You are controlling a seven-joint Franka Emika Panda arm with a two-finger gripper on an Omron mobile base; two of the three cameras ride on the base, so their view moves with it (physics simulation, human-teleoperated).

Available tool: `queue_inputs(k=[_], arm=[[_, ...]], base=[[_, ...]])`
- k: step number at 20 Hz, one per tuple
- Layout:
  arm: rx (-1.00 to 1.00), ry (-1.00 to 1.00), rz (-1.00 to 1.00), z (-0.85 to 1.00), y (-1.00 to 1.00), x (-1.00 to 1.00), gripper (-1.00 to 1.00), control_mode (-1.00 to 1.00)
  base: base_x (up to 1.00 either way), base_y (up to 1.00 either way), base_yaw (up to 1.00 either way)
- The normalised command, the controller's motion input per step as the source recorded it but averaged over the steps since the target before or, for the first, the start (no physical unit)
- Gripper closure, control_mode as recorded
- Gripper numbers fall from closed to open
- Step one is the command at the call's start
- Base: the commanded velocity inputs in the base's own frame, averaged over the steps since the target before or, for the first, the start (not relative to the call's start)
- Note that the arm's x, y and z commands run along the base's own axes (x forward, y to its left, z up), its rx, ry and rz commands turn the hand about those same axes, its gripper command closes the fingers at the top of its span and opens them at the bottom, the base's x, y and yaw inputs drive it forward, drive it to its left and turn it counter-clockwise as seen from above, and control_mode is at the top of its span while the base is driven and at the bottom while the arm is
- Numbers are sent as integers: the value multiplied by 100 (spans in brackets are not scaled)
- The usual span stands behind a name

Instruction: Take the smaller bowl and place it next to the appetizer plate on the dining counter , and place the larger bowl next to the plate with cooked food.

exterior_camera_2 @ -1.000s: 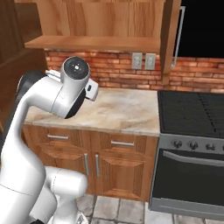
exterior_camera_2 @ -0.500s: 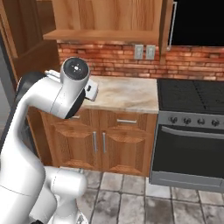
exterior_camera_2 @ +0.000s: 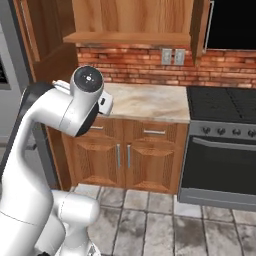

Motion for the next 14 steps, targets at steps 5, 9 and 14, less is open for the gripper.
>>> queue_inputs(k=[5,9,14], arm=[[0,0,0,0,0,0,100,100],[0,0,0,0,0,0,100,100],[0,0,0,0,0,0,100,100]], base=[[-4,86,1],[0,100,0],[10,100,0]])
